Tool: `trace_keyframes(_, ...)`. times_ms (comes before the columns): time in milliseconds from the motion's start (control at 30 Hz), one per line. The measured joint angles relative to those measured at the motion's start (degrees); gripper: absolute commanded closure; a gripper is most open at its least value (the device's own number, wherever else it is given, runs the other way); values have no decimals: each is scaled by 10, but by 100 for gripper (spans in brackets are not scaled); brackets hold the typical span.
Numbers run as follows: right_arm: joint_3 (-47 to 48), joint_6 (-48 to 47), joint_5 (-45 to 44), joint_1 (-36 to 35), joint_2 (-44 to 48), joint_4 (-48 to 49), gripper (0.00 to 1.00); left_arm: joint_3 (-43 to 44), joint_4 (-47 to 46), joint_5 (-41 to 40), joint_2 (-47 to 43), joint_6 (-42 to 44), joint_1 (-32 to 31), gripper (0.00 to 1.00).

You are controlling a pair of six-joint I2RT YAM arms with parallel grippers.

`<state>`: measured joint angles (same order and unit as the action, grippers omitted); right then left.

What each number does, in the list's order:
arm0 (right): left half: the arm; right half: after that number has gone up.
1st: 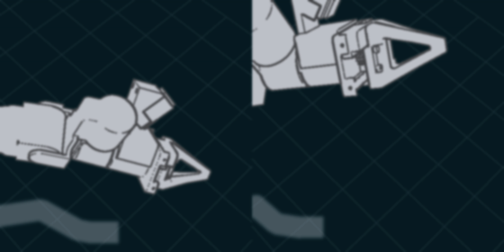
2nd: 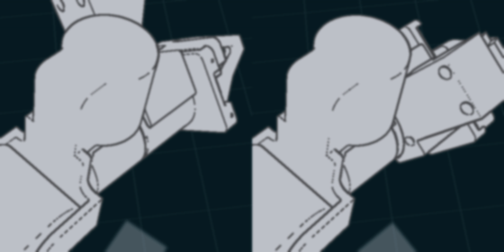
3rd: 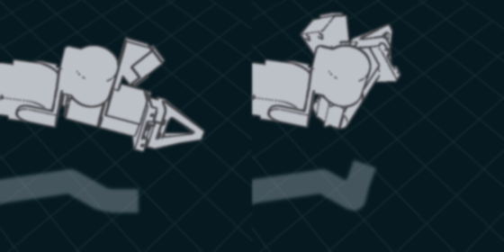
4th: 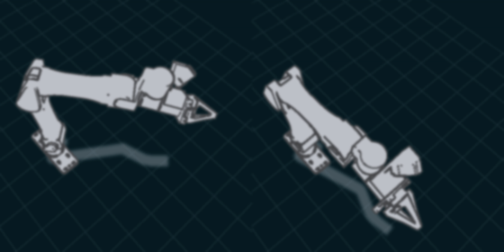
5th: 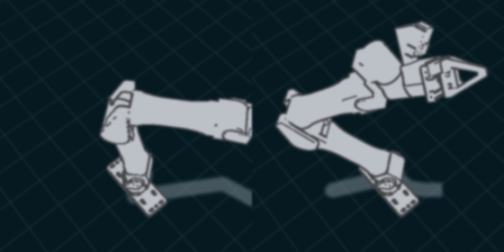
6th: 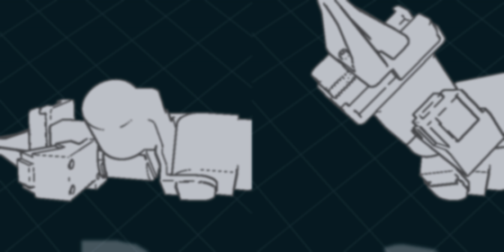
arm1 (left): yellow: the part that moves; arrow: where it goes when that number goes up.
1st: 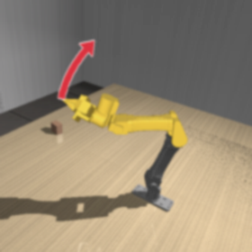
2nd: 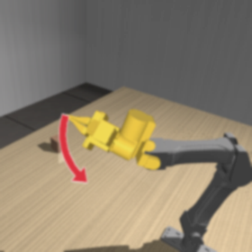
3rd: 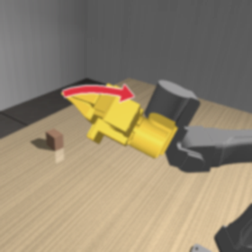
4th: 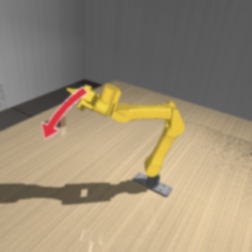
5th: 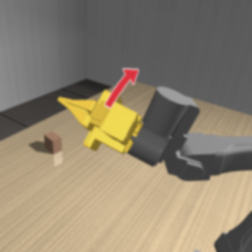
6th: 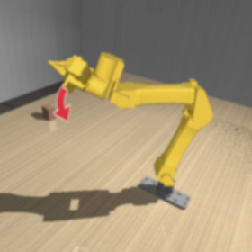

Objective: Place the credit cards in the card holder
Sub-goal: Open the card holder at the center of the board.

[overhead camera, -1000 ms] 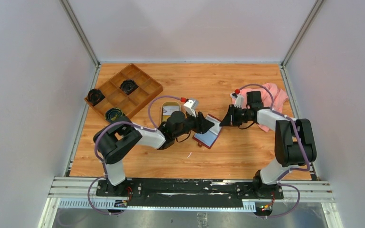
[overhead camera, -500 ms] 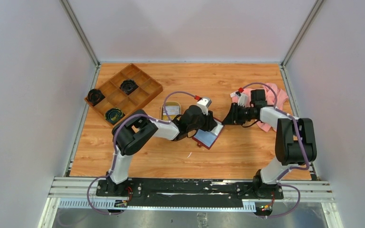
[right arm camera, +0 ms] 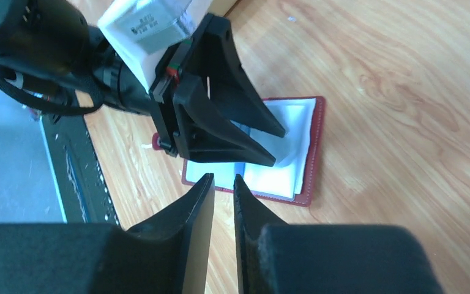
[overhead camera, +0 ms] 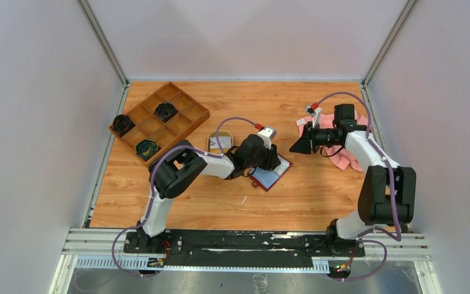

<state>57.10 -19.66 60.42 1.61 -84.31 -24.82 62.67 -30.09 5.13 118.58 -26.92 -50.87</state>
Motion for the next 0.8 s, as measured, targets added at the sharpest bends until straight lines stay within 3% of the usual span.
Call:
trace_keyframes(233,9,-83,31,-4,-40,-86,80,-16,20,0,-48,12,0,51)
trace_keyframes(433,16,-122,42,-5,-16,-116,79,-18,19,0,-112,26,0,50)
trace_keyframes(733,42,-173,50,-5,17,-158,79,-45,20,0,-130,41,2,49)
trace_keyframes(800,51,-182,44,-5,39,-163,74,-62,26,-4,-146,50,3,49)
